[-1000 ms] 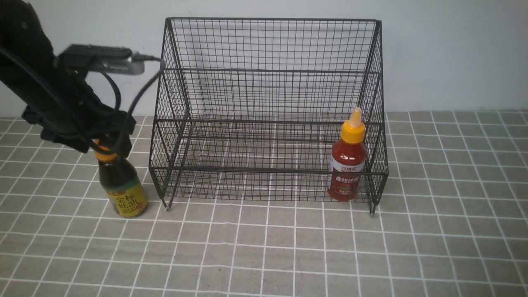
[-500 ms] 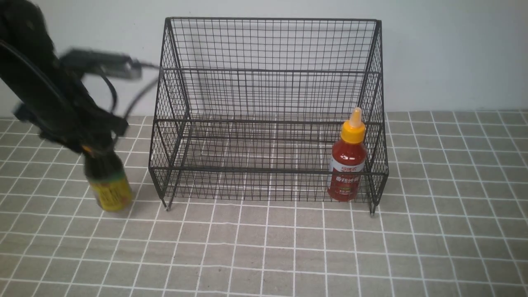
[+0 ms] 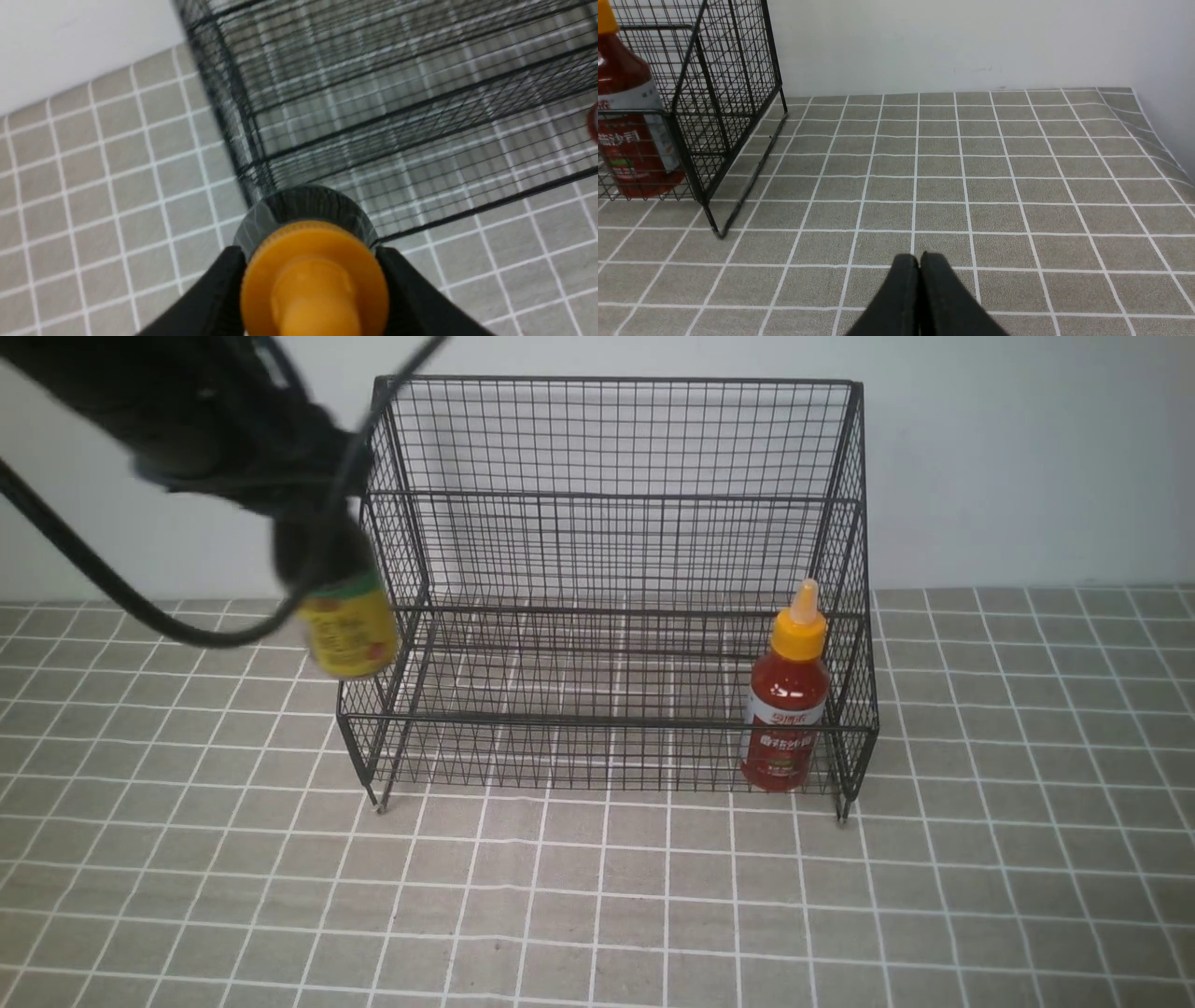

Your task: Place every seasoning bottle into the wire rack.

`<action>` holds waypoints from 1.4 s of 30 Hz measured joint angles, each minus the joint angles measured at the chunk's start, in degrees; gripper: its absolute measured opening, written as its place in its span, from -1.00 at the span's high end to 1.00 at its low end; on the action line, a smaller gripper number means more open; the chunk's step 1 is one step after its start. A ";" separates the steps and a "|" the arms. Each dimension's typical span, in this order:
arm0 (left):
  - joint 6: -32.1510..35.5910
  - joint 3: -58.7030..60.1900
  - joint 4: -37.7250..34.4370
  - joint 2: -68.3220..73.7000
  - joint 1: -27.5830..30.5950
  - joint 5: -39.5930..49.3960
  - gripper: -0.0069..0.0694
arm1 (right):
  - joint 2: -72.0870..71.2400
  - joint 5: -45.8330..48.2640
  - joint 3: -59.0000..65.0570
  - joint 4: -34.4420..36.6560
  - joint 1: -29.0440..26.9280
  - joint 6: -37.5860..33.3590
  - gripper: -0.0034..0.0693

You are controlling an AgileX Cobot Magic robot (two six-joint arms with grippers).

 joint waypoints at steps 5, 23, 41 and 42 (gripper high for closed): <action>-0.04 -0.05 0.17 3.96 -1.64 -4.43 0.03 | 0.00 0.00 0.00 0.00 0.00 -0.05 0.94; -0.18 -0.11 0.13 17.10 -1.82 -2.28 0.03 | 0.00 0.00 0.00 0.00 0.00 -0.05 0.94; -6.42 -0.56 -1.47 8.06 -1.82 1.83 -0.03 | 0.00 0.00 0.00 0.00 0.00 -0.05 0.94; -7.22 -0.56 -1.57 4.77 -1.82 1.83 0.14 | 0.00 0.00 0.00 0.00 0.00 -0.05 0.94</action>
